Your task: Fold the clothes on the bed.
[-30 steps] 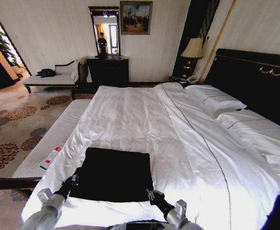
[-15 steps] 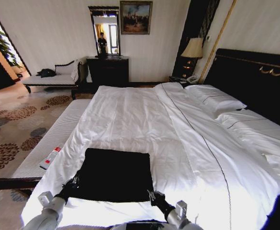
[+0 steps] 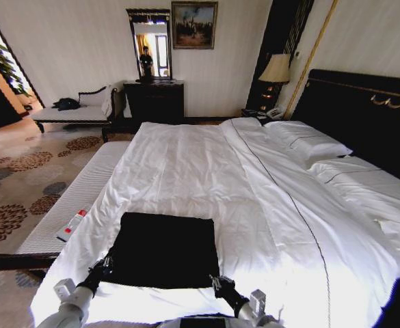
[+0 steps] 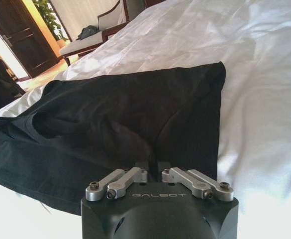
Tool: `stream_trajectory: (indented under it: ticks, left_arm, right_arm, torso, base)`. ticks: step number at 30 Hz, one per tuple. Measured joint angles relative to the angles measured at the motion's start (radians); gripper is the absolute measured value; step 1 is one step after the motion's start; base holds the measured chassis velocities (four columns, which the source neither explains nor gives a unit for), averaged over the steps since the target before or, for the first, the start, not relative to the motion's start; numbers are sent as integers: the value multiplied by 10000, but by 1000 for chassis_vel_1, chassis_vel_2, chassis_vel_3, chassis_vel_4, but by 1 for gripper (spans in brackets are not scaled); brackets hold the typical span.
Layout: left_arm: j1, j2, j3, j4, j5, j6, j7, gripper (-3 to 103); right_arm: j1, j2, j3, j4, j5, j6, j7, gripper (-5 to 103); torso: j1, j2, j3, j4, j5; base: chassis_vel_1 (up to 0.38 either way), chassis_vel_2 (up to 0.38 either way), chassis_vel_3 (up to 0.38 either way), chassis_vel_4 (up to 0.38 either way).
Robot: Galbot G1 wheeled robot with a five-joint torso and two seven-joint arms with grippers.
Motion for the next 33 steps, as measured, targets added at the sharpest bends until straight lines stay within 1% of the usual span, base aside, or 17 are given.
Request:
stream_trajectory:
  ticks: [1,2,5,7,8,9,14,15,16,18,20,22,24,26,28,32,33]
  left_arm:
    - [43,1,-3,-15,101,-12,-6,15]
    - [43,1,-3,-15,101,-12,-6,15]
    - [291,1,-28,-78,507,-155,42,30]
    - [480,7,-106,-107,656,-269,102,36]
    - [480,7,-106,-107,656,-269,102,36]
    - [567,15,-162,-127,695,-335,120,41]
    - [789,25,-594,-389,533,-418,135,63]
    - [793,26,-677,-451,461,-415,128,63]
    - [793,26,-677,-451,461,-415,128,63]
    - [753,10,-871,-603,318,-377,110,74]
    - [601,-43,-960,-669,237,-287,91,85]
    - [453,-80,-962,-670,189,-223,82,85]
    - [-53,-132,-923,-566,-6,13,6,94]
    - [-717,-127,-839,-339,-316,333,-119,100]
    - [-1051,-98,-798,-233,-486,485,-165,100]
    - [-2904,250,-372,478,-1443,1226,-327,100]
    - [-2904,250,-372,478,-1443,1226,-327,100]
  right_arm:
    - [-10,-13,16,0,-4,0,-5,12]
    - [-10,-13,16,0,-4,0,-5,12]
    - [-163,-64,70,102,0,0,-97,27]
    - [-337,-115,104,235,0,5,-238,38]
    - [-337,-115,104,235,0,5,-238,38]
    - [-419,-136,125,305,-10,13,-285,38]
    - [-512,-194,372,623,149,31,-304,60]
    - [-484,-203,439,686,233,31,-289,65]
    - [-484,-203,439,686,233,31,-289,65]
    - [-326,-228,639,850,587,-9,-209,71]
    - [-84,-269,837,963,1110,-112,-109,82]
    - [73,-299,932,994,1411,-191,-75,87]
    - [535,-362,1128,1012,2140,-439,-30,97]
    - [1063,-384,1214,914,2641,-593,24,99]
    - [1332,-385,1231,835,2874,-655,67,100]
    - [2601,-377,1276,256,4010,-999,303,100]
    - [2601,-377,1276,256,4010,-999,303,100]
  torso:
    - [0,0,0,0,0]
    - [0,0,0,0,0]
    - [0,0,0,0,0]
    - [0,0,0,0,0]
    - [0,0,0,0,0]
    - [-1,0,0,0,0]
    - [-1,0,0,0,0]
    - [-1,0,0,0,0]
    - [-1,0,0,0,0]
    - [-1,0,0,-1,0]
    - [-1,0,0,0,1]
    - [-1,0,0,1,0]
    - [0,0,0,0,1]
    - [-1,0,1,2,-1]
    - [0,0,1,3,-1]
    - [2,-1,2,-2,-1]
    - [2,-1,2,-2,-1]
  base:
    - [0,0,0,0]
    - [0,0,0,0]
    - [0,0,0,0]
    - [0,0,0,0]
    - [0,0,0,0]
    - [0,0,0,0]
    - [0,0,0,0]
    - [0,0,0,0]
    - [0,0,0,0]
    - [0,0,0,0]
    - [0,0,0,0]
    - [0,0,0,0]
    - [0,0,0,0]
    - [0,0,0,0]
    - [0,0,0,0]
    - [0,0,0,0]
    - [0,0,0,0]
